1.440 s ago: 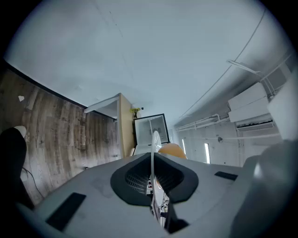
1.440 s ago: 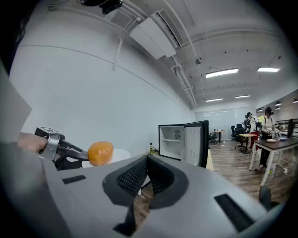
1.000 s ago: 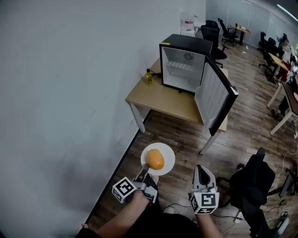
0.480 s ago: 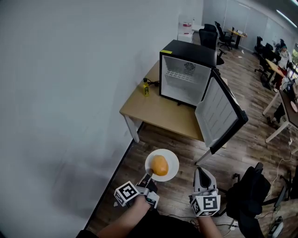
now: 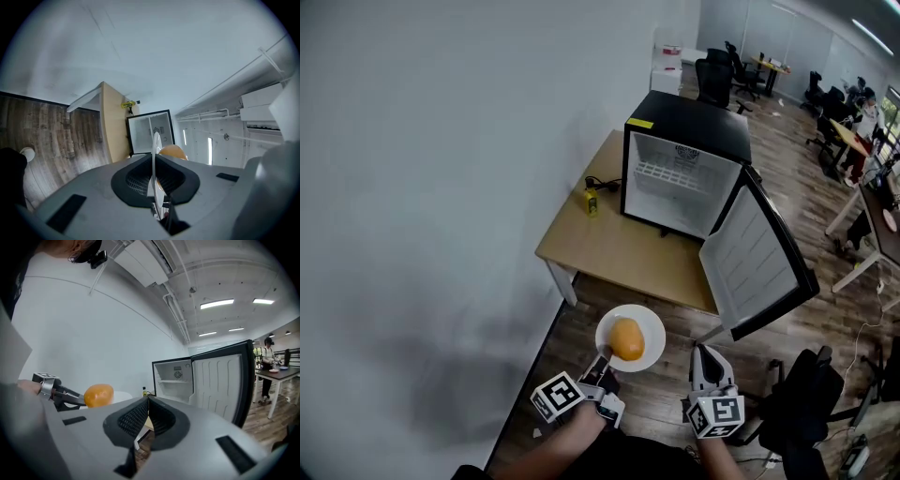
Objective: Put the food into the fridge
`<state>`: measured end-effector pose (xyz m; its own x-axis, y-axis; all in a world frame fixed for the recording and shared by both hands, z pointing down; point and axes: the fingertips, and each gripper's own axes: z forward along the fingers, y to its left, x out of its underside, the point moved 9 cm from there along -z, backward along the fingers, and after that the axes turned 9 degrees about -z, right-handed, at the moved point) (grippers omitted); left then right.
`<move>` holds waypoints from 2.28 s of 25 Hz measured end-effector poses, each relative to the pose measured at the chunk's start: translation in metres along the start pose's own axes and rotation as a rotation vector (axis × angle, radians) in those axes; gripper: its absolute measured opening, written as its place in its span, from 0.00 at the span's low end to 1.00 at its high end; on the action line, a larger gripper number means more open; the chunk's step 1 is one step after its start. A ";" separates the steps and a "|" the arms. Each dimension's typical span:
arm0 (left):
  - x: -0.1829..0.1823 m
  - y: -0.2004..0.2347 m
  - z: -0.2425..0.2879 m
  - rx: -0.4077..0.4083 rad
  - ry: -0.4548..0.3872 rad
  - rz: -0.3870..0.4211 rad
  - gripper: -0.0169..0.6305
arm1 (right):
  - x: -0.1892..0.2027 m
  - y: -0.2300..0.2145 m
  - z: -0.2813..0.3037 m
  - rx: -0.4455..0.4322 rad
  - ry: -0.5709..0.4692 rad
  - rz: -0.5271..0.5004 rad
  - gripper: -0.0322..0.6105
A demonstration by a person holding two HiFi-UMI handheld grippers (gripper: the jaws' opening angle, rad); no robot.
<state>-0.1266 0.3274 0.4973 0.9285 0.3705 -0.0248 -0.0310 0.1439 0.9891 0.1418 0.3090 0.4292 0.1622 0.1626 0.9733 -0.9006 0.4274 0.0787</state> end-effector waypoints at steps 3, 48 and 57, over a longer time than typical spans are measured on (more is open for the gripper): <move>-0.022 -0.002 0.020 -0.003 0.034 0.005 0.06 | -0.003 0.001 0.027 0.030 0.001 0.018 0.14; -0.138 -0.007 0.327 -0.053 0.024 -0.034 0.06 | -0.004 -0.123 0.306 0.125 -0.048 0.019 0.14; -0.160 0.016 0.396 -0.045 -0.047 -0.070 0.06 | -0.002 -0.158 0.366 0.116 -0.021 0.008 0.14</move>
<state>-0.1293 -0.0932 0.5749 0.9453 0.3148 -0.0861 0.0193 0.2095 0.9776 0.1359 -0.0841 0.4935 0.1473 0.1468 0.9781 -0.9428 0.3199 0.0940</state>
